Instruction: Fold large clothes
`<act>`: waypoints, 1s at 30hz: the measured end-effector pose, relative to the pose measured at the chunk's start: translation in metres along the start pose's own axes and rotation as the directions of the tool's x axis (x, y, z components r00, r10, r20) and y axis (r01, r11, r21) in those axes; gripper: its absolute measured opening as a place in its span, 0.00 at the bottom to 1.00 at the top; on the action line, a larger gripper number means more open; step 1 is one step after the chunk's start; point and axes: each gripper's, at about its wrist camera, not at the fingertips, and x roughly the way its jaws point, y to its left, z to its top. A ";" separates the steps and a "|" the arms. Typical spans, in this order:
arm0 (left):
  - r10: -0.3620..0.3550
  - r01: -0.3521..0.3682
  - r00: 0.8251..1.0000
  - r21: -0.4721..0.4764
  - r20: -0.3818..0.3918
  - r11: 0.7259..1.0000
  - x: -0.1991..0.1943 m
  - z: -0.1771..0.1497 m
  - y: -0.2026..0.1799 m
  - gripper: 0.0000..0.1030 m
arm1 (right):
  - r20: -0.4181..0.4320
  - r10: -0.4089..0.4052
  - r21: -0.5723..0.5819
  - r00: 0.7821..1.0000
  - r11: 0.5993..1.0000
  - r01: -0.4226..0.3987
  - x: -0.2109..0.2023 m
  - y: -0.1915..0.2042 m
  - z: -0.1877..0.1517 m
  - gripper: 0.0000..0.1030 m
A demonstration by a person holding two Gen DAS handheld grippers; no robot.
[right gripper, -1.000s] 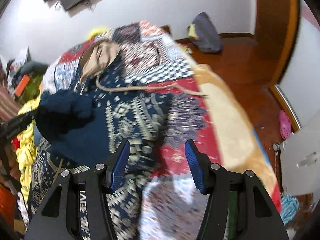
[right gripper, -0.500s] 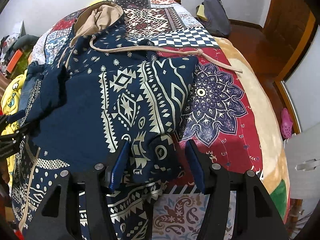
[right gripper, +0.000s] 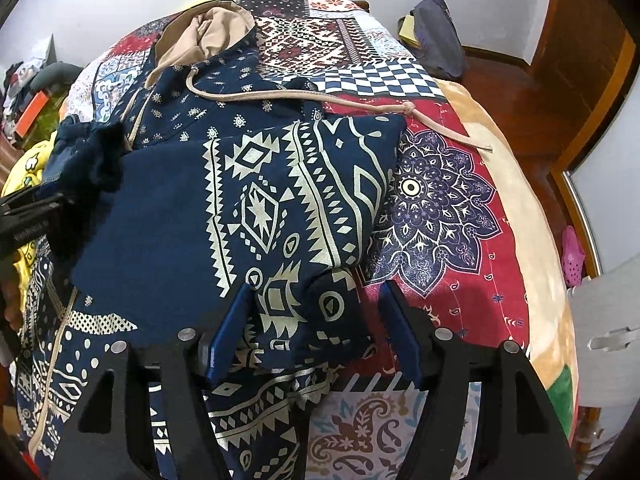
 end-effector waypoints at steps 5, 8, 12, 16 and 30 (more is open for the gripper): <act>-0.070 0.072 0.997 -0.121 0.022 0.990 -0.022 -0.014 0.055 0.21 | -0.009 -0.017 0.003 1.000 1.000 0.017 0.001 0.002 0.001 0.61; -0.140 0.138 0.990 -0.208 0.007 0.968 -0.020 -0.024 0.089 0.21 | -0.017 -0.034 0.004 0.999 0.999 0.034 0.002 0.005 0.002 0.62; -0.219 0.209 0.976 -0.278 -0.005 0.938 -0.016 -0.046 0.108 0.18 | -0.028 -0.056 0.014 0.998 0.998 0.056 0.001 0.006 0.003 0.63; -0.235 0.232 0.972 -0.301 0.029 0.925 -0.021 -0.060 0.118 0.14 | -0.044 -0.074 0.021 0.996 0.997 0.074 0.000 0.008 0.004 0.63; -0.140 0.154 0.987 -0.210 0.081 0.966 -0.059 -0.075 0.130 0.05 | -0.008 -0.133 -0.029 0.991 0.991 0.133 -0.024 0.022 0.003 0.63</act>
